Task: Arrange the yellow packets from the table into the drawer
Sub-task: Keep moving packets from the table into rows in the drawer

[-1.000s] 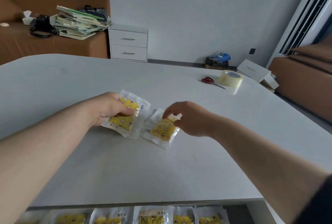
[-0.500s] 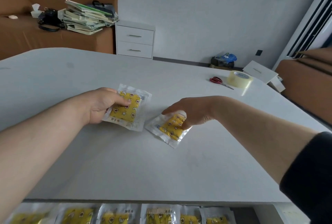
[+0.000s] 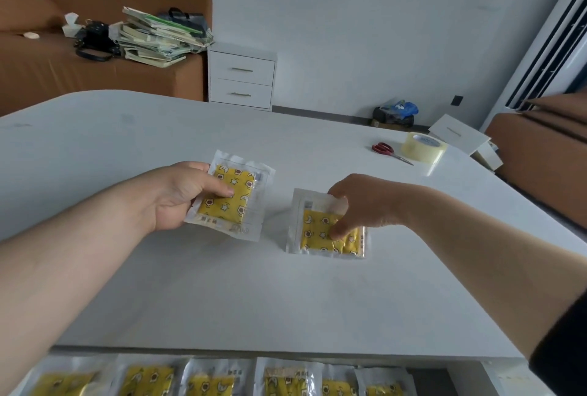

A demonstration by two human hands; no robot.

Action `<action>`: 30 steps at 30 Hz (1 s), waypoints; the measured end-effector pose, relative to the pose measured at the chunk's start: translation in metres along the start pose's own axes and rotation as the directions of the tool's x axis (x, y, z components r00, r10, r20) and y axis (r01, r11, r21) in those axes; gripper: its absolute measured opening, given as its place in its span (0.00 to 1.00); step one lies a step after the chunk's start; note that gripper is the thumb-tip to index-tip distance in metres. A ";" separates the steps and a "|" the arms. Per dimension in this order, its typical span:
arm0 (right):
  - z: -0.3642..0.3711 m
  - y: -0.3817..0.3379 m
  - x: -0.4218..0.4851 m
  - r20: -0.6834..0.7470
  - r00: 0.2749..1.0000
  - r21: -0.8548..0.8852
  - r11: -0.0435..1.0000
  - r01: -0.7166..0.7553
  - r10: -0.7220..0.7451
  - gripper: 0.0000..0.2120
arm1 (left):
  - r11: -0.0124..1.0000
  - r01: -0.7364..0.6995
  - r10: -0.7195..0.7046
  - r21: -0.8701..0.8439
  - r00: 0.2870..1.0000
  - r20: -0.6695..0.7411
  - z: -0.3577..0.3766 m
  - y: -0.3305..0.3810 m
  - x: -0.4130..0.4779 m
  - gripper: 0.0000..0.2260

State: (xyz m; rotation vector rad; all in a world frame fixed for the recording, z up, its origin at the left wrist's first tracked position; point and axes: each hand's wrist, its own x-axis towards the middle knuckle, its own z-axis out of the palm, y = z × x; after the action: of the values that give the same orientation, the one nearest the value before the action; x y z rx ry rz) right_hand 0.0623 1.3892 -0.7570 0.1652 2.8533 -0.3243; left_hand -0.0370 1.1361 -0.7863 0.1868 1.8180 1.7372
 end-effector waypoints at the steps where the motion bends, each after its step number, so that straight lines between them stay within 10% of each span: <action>1: -0.001 0.003 -0.005 -0.015 1.000 0.065 0.998 -0.002 0.003 0.17 | 1.000 -0.004 0.005 -0.011 1.000 0.025 0.001 0.000 -0.005 0.10; 10: -0.005 0.015 -0.097 -0.056 0.993 0.428 0.901 -0.072 0.106 0.08 | 1.000 -0.008 0.007 0.006 0.967 0.255 0.020 -0.002 -0.073 0.31; 30: 0.157 0.087 -0.222 0.347 0.866 0.702 0.514 -0.494 0.359 0.15 | 0.647 -0.034 -0.331 0.762 0.887 0.321 0.121 -0.111 -0.131 0.08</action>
State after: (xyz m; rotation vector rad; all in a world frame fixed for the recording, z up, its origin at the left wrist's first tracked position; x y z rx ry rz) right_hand 0.3263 1.4180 -0.8615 0.9498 2.1850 -1.3701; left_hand 0.1640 1.1599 -0.8429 0.6816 2.0113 0.6275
